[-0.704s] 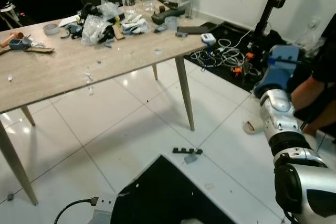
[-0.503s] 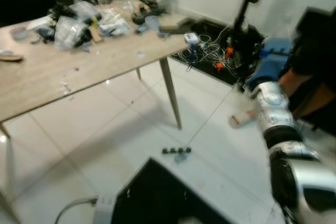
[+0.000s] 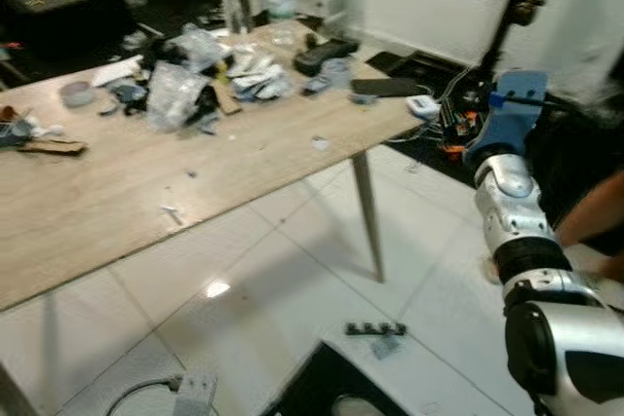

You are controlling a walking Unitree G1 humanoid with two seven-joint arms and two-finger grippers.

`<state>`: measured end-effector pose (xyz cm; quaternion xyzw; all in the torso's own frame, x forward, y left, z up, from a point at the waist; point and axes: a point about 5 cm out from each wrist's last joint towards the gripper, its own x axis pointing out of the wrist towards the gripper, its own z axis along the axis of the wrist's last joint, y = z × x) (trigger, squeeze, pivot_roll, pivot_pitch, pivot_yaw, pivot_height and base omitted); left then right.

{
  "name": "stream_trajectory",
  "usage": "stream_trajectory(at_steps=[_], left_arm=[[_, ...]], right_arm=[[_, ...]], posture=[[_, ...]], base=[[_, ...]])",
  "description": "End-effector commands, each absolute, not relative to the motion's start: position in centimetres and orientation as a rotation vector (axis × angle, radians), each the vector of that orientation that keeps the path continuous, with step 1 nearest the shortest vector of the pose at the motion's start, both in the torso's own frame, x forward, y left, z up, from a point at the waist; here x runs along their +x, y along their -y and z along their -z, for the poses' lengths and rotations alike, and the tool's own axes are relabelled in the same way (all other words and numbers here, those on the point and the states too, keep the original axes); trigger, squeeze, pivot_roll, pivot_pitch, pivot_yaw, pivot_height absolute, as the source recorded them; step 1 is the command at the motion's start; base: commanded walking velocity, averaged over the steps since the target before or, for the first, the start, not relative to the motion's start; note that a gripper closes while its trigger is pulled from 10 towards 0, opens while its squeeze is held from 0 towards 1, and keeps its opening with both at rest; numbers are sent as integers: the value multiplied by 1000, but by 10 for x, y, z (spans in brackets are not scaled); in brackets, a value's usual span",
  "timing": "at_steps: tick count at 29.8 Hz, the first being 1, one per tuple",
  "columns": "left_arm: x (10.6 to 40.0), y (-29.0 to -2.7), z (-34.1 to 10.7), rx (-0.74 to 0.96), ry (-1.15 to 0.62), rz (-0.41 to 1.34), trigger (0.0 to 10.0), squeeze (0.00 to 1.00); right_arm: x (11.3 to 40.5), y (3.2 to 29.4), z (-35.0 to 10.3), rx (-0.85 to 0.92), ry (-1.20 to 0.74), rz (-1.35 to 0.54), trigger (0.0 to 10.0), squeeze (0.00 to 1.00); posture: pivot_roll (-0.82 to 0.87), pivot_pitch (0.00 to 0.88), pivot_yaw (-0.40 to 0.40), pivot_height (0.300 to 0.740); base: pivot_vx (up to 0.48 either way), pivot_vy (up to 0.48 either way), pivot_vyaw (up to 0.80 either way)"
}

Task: Picking trash to rubbish bin

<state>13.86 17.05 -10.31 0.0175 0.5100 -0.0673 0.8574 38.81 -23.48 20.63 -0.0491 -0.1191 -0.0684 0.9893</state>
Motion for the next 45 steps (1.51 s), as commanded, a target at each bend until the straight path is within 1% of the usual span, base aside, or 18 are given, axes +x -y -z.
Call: stream_trajectory(at_steps=[1, 12, 13, 15, 19, 27, 41, 45], left_arm=[[134, -173, 104, 28, -1086, 131, 10000, 0], [134, -169, 105, 22, -1089, 148, 10000, 0], [133, -170, 105, -1, -1093, 117, 10000, 0], [134, -169, 105, -28, -1090, 121, 10000, 0], [132, -167, 106, -16, -1105, 160, 10000, 0], [133, -167, 105, -24, -1101, 159, 10000, 0], [133, -167, 105, -24, -1100, 161, 10000, 0], [133, -168, 105, -24, -1097, 144, 10000, 0]], right_arm=[[389, 231, -211, -99, 255, 128, 10000, 0], [388, 230, -205, -131, 224, 110, 10000, 0], [387, 229, -202, -134, 214, 104, 10000, 0], [387, 229, -201, -135, 211, 103, 10000, 0], [387, 230, -200, -135, 208, 106, 10000, 0], [386, 238, -201, -151, 194, 129, 10000, 0], [385, 237, -200, -180, 181, 122, 10000, 0], [385, 237, -197, -195, 165, 116, 10000, 0]], posture=[[-200, 20, 40, 740], [-205, 29, 45, 740], [-207, 32, 50, 740], [-206, 32, 50, 740], [-206, 31, 52, 740], [-209, 34, 57, 740], [-208, 36, 59, 740], [-206, 37, 60, 740]], base=[[420, 0, 0], [415, 0, 0], [0, 0, 0], [0, 0, 0], [0, 0, 0], [0, -472, 0], [0, -470, 0], [0, 0, 0]])
